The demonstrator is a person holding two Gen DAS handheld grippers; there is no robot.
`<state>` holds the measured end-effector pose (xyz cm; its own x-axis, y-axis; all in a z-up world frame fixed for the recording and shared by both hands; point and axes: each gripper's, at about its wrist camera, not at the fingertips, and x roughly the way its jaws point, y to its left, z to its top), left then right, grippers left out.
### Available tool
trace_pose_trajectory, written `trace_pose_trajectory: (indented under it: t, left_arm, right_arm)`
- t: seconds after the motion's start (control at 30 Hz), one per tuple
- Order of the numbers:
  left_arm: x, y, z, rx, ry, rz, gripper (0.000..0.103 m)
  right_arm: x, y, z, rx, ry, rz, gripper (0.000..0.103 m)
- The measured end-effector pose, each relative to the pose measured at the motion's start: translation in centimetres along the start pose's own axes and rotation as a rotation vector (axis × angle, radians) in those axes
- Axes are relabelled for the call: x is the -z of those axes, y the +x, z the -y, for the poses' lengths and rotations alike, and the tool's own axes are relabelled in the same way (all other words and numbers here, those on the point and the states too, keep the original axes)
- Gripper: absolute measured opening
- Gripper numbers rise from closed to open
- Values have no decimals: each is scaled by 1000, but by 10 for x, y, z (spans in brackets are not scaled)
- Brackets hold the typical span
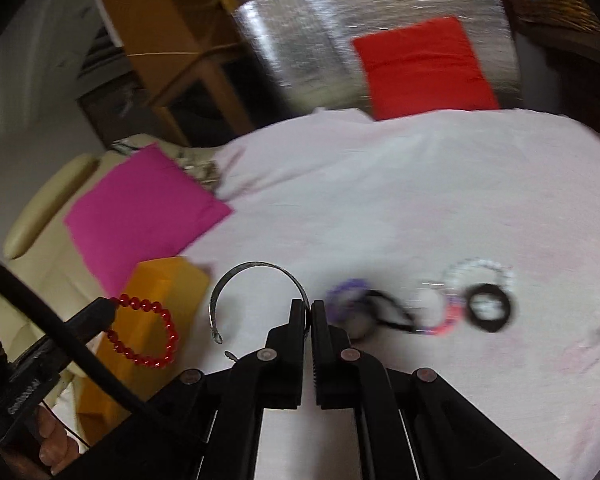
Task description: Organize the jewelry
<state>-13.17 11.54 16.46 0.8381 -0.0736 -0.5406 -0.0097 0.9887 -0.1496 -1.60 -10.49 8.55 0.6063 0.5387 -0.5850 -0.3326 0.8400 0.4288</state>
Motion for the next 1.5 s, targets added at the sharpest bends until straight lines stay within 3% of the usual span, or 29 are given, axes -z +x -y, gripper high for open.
trace_pose_trajectory:
  t: [0.17,0.4,0.6,0.67,0.7,0.73,0.8,1.0,1.07,1.13,1.3,1.4,1.5]
  left_arm:
    - [5,-48,-49,-161,2,28,10]
    - [46,-45,-140,-329,-117,-102,10]
    - [75,-22,-181,-402,-202,-205,10]
    - [77,-20,-186,-416,-227,-220,15]
    - [76,-20,-187,-420,-234,-222,24]
    - [75,-21,-186,-427,-236,-217,35]
    - [69,-26,-182,-440,-223,-194,45]
    - [44,-31,-129,-422,-101,-135,45]
    - [33,-31,-104,-397,-47,-111,49]
    - [23,-30,-75,-373,3,-87,59]
    - [-1,-6,-9,-305,84,-57,60]
    - [-10,24,25,-244,115,-35,60]
    - [-9,66,53,-129,115,-58,60]
  right_arm:
    - [4,32,-72,-91,-74,-50,4]
    - [35,97,-184,-180,-215,-177,4]
    - [57,142,-226,-155,-269,-245,9]
    - [56,150,-229,-146,-271,-257,9]
    - [56,152,-227,-151,-262,-273,10]
    - [53,154,-224,-157,-241,-290,12]
    - [44,150,-213,-174,-199,-278,16]
    - [16,102,-159,-156,-112,-161,16]
    - [9,83,-133,-129,-95,-138,17]
    - [4,61,-102,-96,-78,-115,17]
    - [0,-4,3,10,59,-40,47]
    - [1,-39,56,62,140,19,47]
    - [5,-58,108,100,224,39,47]
